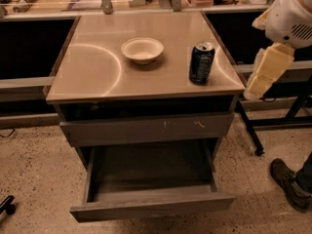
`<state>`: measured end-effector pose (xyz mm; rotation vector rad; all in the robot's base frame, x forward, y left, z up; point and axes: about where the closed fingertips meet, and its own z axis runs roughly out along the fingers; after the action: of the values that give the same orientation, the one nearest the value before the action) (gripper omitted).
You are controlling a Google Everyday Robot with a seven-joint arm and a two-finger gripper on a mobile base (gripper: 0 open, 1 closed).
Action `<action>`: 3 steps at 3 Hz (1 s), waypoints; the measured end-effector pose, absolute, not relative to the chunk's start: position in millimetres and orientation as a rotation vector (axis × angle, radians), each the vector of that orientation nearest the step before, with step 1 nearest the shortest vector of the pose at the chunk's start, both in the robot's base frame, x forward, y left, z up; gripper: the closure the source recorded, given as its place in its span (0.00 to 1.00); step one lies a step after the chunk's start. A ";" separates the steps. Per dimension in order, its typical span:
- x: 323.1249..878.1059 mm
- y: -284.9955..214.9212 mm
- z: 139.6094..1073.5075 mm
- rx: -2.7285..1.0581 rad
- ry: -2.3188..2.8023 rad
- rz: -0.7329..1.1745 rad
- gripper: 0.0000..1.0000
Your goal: Place pepsi can into middle drawer
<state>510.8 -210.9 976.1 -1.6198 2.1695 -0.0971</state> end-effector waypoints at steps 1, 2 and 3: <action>553.1 -201.0 971.4 -1.609 2.139 -0.058 0.00; 595.4 -191.5 964.5 -1.575 2.107 0.018 0.00; 629.5 -182.2 952.3 -1.535 2.065 0.109 0.00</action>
Offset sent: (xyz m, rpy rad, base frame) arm 0.1364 0.0291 -0.0188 0.2078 -0.0157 0.0281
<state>629.5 -182.2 952.3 -1.5349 2.0654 0.1090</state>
